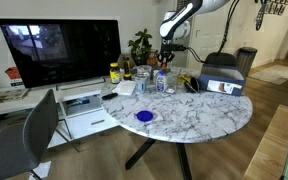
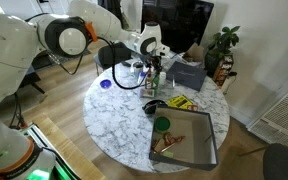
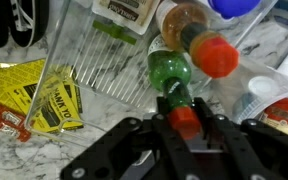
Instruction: Remove the green bottle from the box and put it on the table.
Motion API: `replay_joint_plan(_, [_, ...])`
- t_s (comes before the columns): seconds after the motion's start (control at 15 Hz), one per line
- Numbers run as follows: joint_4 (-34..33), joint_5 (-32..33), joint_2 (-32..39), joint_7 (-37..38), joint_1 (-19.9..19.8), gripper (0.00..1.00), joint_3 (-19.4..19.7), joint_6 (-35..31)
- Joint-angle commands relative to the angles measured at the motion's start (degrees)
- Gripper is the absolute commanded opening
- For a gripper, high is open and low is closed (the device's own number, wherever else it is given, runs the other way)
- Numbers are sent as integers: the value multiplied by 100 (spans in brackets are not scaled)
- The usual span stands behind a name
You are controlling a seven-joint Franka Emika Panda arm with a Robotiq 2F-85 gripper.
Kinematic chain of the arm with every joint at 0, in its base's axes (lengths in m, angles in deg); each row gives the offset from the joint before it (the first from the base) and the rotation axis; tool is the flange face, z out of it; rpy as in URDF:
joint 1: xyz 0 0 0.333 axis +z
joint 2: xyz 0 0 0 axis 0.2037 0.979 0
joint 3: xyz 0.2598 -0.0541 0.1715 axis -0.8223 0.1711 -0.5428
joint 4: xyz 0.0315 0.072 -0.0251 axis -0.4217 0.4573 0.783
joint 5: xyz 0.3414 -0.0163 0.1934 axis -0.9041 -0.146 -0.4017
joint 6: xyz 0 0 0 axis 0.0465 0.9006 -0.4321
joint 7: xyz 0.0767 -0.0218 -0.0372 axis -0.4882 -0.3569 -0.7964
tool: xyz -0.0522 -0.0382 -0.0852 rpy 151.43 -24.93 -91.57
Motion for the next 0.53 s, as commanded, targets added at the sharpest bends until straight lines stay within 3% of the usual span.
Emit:
replay_joint_plan(0.0, [-155,-8,160,40,60,57,27,13])
replay_joint_plan(0.33, [149,67,-109,-25,125,93,73,-58])
replay_joint_plan(0.47, [413,138,-360,-176,125,100,94,-86])
